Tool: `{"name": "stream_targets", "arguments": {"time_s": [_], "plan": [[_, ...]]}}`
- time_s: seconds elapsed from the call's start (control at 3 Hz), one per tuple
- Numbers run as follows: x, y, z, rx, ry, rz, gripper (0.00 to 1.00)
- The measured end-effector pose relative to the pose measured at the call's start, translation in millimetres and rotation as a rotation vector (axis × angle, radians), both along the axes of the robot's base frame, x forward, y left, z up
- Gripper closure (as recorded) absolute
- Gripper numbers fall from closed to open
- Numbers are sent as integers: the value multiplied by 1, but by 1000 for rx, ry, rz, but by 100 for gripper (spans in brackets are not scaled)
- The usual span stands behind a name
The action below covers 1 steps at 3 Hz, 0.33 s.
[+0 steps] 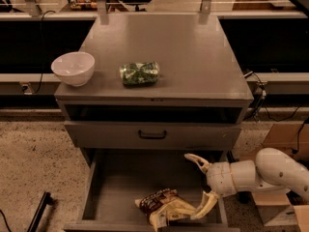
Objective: Place brown chip bag into middle drawer
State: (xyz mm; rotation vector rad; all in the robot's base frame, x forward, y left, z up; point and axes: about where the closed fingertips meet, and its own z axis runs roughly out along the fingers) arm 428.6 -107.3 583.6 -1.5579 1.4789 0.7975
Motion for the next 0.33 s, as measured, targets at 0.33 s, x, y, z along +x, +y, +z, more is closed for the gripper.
{"name": "stream_targets", "arguments": {"time_s": [0.33], "plan": [[-6, -33, 5, -30, -14, -71, 0]]}}
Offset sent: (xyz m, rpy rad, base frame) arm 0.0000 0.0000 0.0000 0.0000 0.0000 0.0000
